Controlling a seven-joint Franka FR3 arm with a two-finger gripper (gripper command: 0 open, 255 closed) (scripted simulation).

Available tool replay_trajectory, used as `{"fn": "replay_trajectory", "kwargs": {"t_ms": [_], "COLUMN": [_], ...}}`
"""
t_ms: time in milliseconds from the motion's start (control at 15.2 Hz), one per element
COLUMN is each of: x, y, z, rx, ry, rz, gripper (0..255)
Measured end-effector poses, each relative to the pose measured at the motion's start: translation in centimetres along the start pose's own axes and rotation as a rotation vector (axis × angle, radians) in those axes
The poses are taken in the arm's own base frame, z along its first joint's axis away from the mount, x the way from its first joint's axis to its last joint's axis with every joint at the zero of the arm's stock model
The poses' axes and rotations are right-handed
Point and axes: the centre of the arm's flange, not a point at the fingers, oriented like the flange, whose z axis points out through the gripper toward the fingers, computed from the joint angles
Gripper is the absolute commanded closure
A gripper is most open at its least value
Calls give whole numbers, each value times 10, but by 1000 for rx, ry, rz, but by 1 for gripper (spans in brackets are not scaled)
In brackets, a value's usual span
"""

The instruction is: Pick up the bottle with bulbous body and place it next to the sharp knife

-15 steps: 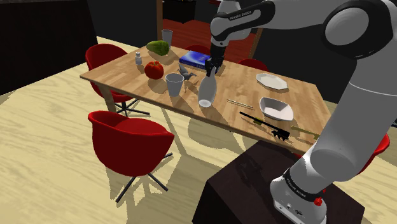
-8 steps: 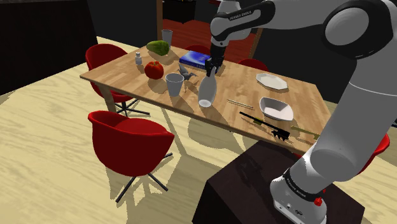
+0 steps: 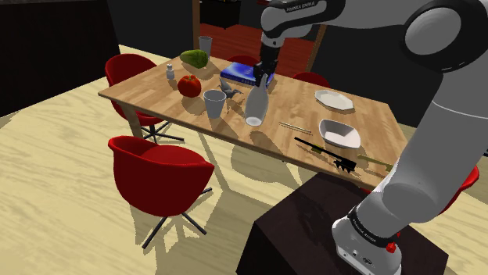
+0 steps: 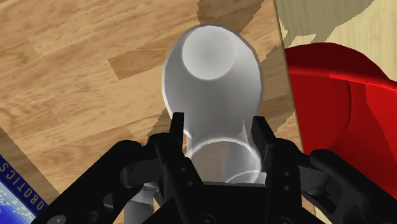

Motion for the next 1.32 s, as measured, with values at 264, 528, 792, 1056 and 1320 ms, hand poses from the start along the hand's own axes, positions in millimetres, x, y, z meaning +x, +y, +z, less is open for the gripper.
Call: {"fn": "replay_trajectory", "kwargs": {"t_ms": [264,528,792,1056,1320], "x": [0,3,4,-7,-42], "y": [-1,1,1,12,42], "z": [-20,-41,-62,-77,-80], "rx": [0,0,0,0,0], "ry": [0,0,0,0,-1], "rz": [0,0,0,0,1], "gripper": [255,255,255,255,255]}}
